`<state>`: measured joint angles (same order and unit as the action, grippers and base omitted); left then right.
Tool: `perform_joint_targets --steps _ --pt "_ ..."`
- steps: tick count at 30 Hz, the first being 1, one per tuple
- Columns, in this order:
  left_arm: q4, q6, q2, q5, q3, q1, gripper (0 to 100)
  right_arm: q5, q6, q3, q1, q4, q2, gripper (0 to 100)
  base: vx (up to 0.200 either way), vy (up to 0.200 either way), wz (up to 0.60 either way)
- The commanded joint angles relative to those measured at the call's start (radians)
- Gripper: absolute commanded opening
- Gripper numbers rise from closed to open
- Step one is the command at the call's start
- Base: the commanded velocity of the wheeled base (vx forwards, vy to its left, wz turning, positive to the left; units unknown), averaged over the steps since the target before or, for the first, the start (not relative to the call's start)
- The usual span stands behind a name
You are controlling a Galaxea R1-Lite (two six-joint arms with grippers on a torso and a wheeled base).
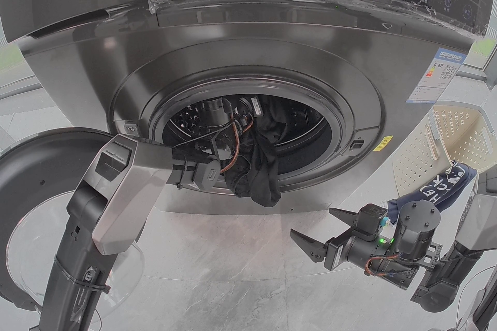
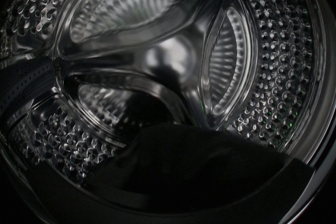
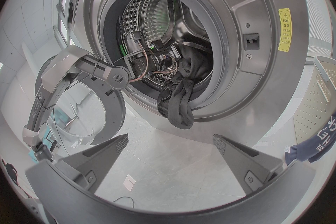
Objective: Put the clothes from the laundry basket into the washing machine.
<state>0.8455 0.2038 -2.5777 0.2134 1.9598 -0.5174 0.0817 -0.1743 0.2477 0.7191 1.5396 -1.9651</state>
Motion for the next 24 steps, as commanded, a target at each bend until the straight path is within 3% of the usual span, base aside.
perform_joint_targets --steps 1,4,7,8,12,24 --pt "0.004 0.0 0.057 -0.002 -0.117 -0.006 100 0.0 -0.001 -0.001 -0.001 0.001 -0.001 100 0.0 0.0 0.0" --pt "0.001 -0.001 0.128 -0.017 -0.254 -0.019 100 0.0 0.001 -0.001 -0.001 0.001 -0.001 100 0.0 0.0 0.0" --pt "0.001 -0.001 0.128 -0.017 -0.254 -0.019 100 0.0 0.001 -0.001 -0.001 0.001 -0.001 100 0.0 0.0 0.0" --pt "-0.023 -0.003 0.195 -0.048 -0.395 -0.033 100 0.0 0.001 0.001 0.0 0.001 -0.001 100 0.0 0.0 0.0" --pt "-0.031 -0.003 0.241 -0.091 -0.518 -0.05 100 0.0 0.001 -0.001 0.0 0.001 0.0 100 0.0 0.0 0.0" --pt "-0.028 -0.021 0.2 -0.094 -0.588 -0.056 100 0.001 0.001 0.001 0.002 0.001 0.0 100 0.0 0.0 0.0"
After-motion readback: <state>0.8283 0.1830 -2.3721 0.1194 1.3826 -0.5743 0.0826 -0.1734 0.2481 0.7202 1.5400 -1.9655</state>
